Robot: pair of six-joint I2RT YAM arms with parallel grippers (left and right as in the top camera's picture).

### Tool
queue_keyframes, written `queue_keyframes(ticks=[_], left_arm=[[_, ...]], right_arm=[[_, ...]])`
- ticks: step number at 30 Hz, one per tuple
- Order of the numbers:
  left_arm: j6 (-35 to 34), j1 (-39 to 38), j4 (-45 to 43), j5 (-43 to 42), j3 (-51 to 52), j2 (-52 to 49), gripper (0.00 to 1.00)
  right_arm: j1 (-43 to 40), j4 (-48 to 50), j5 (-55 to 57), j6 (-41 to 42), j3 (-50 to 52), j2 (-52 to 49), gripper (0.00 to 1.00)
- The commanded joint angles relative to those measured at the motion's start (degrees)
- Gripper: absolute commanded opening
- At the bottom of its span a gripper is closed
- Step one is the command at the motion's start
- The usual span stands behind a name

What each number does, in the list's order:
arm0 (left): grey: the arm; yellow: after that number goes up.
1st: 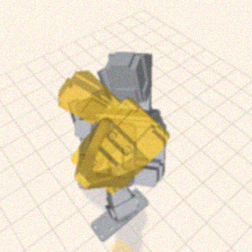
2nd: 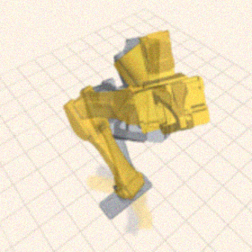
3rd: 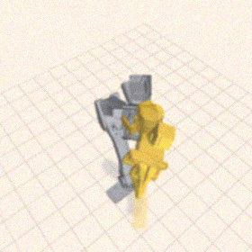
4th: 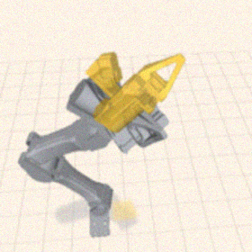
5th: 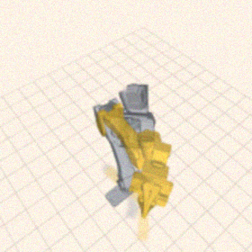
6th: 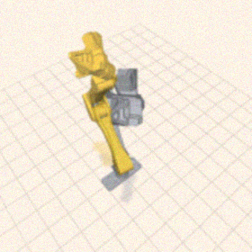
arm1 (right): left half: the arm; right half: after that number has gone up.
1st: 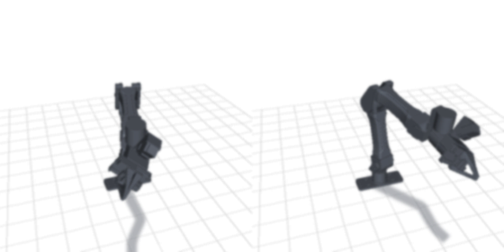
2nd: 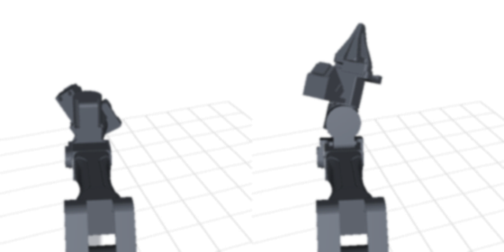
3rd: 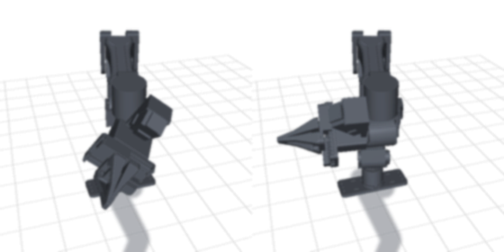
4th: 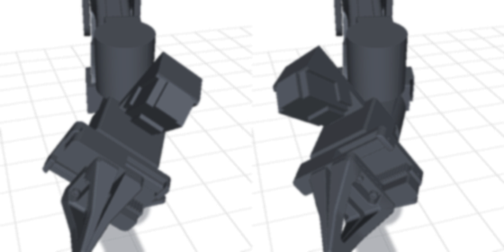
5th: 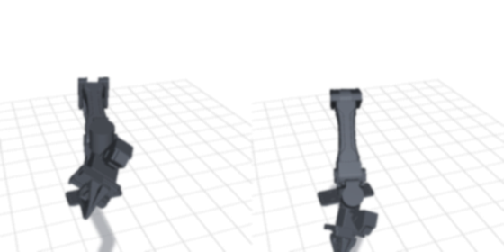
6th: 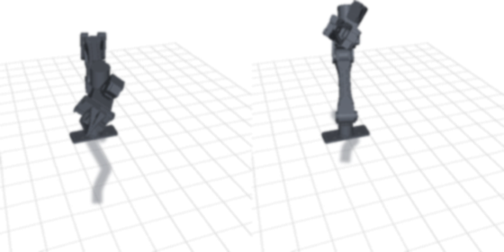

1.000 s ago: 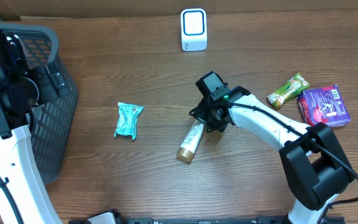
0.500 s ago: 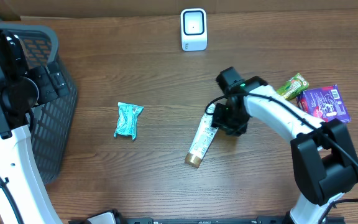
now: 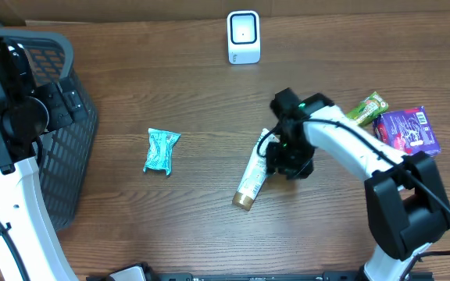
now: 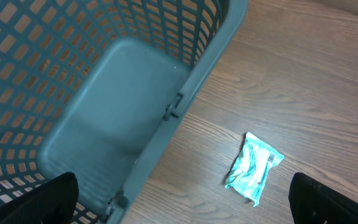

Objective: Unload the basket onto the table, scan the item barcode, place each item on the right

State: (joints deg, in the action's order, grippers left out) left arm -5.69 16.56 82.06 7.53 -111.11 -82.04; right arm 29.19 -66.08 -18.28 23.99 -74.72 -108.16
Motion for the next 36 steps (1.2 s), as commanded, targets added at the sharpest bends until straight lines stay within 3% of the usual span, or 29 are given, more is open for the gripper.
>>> queue_keyframes(ticks=[1,12,20,26,32,36], left_arm=[[-0.7,0.2,-0.1,-0.3,-1.0,-0.2,1.00],[-0.7,0.2,0.0,-0.3,-1.0,-0.2,1.00],[-0.7,0.2,0.0,-0.3,-1.0,-0.2,1.00],[-0.7,0.2,0.0,-0.3,-1.0,-0.2,1.00],[-0.7,0.2,0.0,-0.3,-1.0,-0.2,1.00],[-0.7,0.1,0.0,-0.3,-1.0,-0.2,1.00]], right_arm=[[5.2,2.6,-1.2,0.0,3.8,2.1,0.54],[12.2,8.6,3.9,1.0,6.0,2.1,0.53],[11.2,14.5,3.7,-6.5,-1.0,2.1,0.56],[10.1,23.1,4.4,-10.3,-4.2,2.1,0.69],[7.5,27.4,9.3,-25.4,-5.9,2.1,0.88],[3.9,30.0,9.2,-31.5,-5.9,2.0,0.89]])
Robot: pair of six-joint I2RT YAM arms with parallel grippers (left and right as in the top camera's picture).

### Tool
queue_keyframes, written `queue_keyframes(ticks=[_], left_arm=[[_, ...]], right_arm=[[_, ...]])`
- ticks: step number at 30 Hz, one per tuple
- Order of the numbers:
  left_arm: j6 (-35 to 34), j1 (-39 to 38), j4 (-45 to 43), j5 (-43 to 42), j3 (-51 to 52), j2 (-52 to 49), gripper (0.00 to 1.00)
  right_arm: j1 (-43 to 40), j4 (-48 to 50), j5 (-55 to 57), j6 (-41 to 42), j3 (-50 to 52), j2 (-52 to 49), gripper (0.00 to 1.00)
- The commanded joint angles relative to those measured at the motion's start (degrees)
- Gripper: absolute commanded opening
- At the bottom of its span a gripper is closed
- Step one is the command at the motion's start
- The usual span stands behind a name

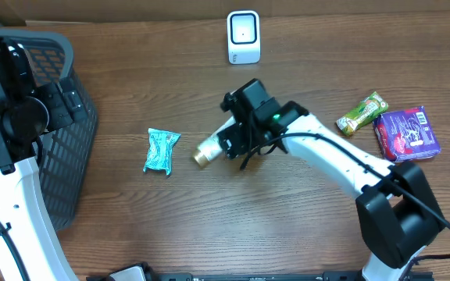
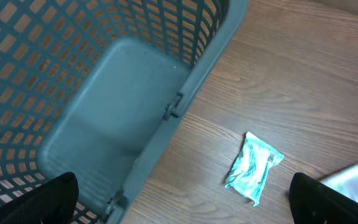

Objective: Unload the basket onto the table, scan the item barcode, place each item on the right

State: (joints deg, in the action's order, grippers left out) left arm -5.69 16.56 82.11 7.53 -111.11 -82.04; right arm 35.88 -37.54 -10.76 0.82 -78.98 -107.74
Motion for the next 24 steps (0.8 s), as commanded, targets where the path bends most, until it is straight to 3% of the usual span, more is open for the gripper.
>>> queue_keyframes(ticks=[1,6,10,14,18,24], left_arm=[[-0.7,0.2,0.0,-0.3,-1.0,-0.2,1.00],[-0.7,0.2,0.0,-0.3,-1.0,-0.2,0.99],[-0.7,0.2,0.0,-0.3,-1.0,-0.2,1.00],[-0.7,0.2,0.0,-0.3,-1.0,-0.2,1.00],[-0.7,0.2,0.0,-0.3,-1.0,-0.2,0.99],[-0.7,0.2,0.0,-0.3,-1.0,-0.2,1.00]], right_arm=[[-3.8,2.8,1.5,-8.9,-1.7,1.6,0.89],[-7.1,12.1,0.0,-6.7,-1.7,1.2,0.90],[-7.5,16.8,-1.9,1.7,-1.7,-1.1,0.90],[-6.1,18.8,-3.5,15.6,-1.7,-3.9,0.87],[-5.0,16.6,-2.3,32.6,-1.7,-4.3,0.67],[-2.8,12.1,4.2,43.7,-1.7,-5.4,0.61]])
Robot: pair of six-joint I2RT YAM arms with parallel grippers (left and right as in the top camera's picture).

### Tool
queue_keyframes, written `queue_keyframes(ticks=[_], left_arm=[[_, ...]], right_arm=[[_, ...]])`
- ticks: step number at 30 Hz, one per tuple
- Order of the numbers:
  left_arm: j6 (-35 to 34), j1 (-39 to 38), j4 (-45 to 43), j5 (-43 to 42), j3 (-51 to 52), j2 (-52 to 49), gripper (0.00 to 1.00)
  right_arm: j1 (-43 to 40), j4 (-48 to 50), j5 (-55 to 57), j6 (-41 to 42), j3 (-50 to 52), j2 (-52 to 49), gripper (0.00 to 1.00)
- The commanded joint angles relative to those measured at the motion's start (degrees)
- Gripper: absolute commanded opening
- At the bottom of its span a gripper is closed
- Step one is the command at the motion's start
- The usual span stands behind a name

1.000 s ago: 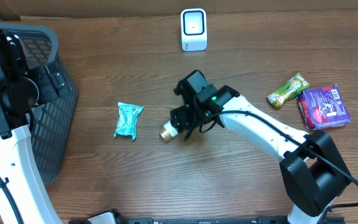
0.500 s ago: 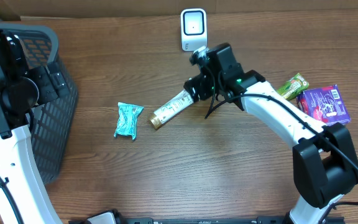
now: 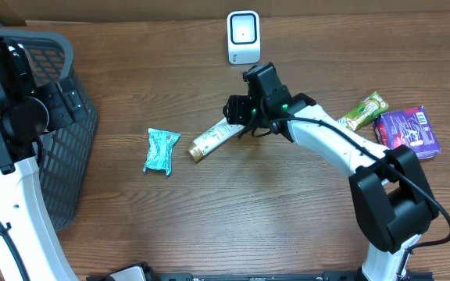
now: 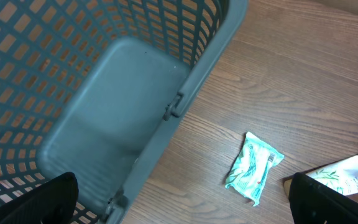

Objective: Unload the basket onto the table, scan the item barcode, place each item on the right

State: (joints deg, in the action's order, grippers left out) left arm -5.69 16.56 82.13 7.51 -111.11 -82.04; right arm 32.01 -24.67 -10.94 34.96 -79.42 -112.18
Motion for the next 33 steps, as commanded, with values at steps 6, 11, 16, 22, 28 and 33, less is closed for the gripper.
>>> queue_keyframes(ticks=[6,11,16,22,28,33], left_arm=[[-0.7,0.2,0.0,-0.3,-1.0,-0.2,1.00],[-0.7,0.2,0.0,-0.3,-1.0,-0.2,1.00],[-0.7,0.2,0.0,-0.3,-1.0,-0.2,1.00],[-0.7,0.2,0.0,-0.3,-1.0,-0.2,1.00],[-0.7,0.2,0.0,-0.3,-1.0,-0.2,1.00],[-0.7,0.1,0.0,-0.3,-1.0,-0.2,1.00]], right_arm=[[3.6,-1.4,4.5,12.5,-1.2,-5.4,0.61],[3.2,-5.3,1.4,13.1,-1.4,-5.6,0.61],[0.2,-13.9,-6.0,7.8,-2.3,-5.6,0.60],[-5.2,-25.4,-6.1,-5.3,-4.8,-5.6,0.61],[-7.1,-26.9,3.4,-10.0,-4.4,-5.6,0.61],[-7.3,-32.1,6.1,-11.4,-8.5,-4.6,0.61]])
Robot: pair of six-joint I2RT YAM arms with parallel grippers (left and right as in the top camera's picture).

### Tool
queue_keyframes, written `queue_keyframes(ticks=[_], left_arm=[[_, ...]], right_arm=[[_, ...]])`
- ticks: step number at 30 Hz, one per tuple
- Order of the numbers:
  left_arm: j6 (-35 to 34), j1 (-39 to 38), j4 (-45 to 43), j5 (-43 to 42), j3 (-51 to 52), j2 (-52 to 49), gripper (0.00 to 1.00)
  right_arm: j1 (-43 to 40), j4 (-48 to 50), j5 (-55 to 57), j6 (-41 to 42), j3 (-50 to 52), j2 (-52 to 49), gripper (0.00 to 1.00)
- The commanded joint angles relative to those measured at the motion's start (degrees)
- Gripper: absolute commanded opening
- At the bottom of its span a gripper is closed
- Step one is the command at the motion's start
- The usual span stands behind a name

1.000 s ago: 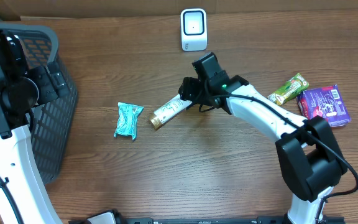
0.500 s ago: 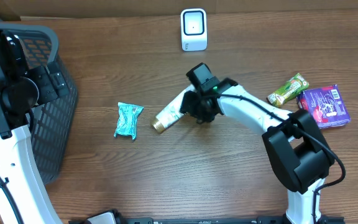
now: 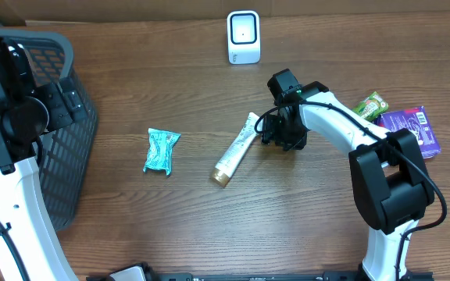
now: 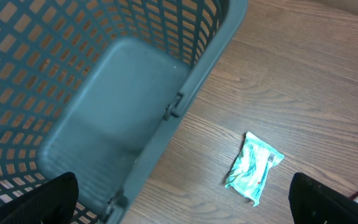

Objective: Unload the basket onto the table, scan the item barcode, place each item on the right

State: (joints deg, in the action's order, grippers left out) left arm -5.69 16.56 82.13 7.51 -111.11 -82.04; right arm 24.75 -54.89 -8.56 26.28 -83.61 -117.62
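A white tube with a gold cap (image 3: 237,148) lies slanted on the table, cap toward the front; a sliver of the tube shows at the left wrist view's right edge. My right gripper (image 3: 273,134) is low beside the tube's wide upper end. The overhead view does not show whether its fingers still hold the tube. The white scanner (image 3: 243,37) stands at the back of the table, apart from both. My left gripper (image 4: 182,205) hangs open beside the basket, nothing between its fingers.
A grey-blue mesh basket (image 3: 67,164) stands at the left; its wall (image 4: 191,87) fills the left wrist view. A teal packet (image 3: 161,151) lies left of the tube, also seen as the teal packet (image 4: 254,168). A green bar (image 3: 368,105) and a purple pack (image 3: 407,131) lie at the right.
The right gripper has moved right and toward the front, away from the scanner. The tube has gone from pointing left below the scanner to a steeper slant lower on the table.
The right gripper was at the tube mid-table. Then the tube was carried left with its cap toward the teal packet, then held just below the scanner. Now tube and gripper are back toward mid-table. The left arm stayed still throughout.
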Motion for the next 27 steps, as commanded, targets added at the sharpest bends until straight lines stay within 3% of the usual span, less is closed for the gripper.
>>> queue_keyframes(ticks=[1,7,11,16,20,27], left_arm=[[-0.7,0.1,0.0,-0.3,-1.0,-0.2,1.00],[-0.7,0.2,0.0,-0.3,-1.0,-0.2,0.99],[-0.7,0.2,0.0,-0.3,-1.0,-0.2,0.99],[-0.7,0.2,0.0,-0.3,-1.0,-0.2,1.00],[-0.7,0.2,0.0,-0.3,-1.0,-0.2,1.00],[-0.7,0.2,0.0,-0.3,-1.0,-0.2,1.00]], right_arm=[[-0.3,-4.3,5.0,-2.8,-5.9,1.0,0.64],[-1.6,-16.6,6.6,-7.9,-19.0,1.7,0.68],[-0.2,-14.2,-2.9,-12.9,-20.1,1.7,0.62],[4.7,-12.7,-3.5,-19.1,-18.9,1.6,0.61],[8.7,-6.3,1.4,-26.2,-18.7,1.4,0.71],[9.7,0.8,2.5,-33.4,-18.7,-3.8,0.73]])
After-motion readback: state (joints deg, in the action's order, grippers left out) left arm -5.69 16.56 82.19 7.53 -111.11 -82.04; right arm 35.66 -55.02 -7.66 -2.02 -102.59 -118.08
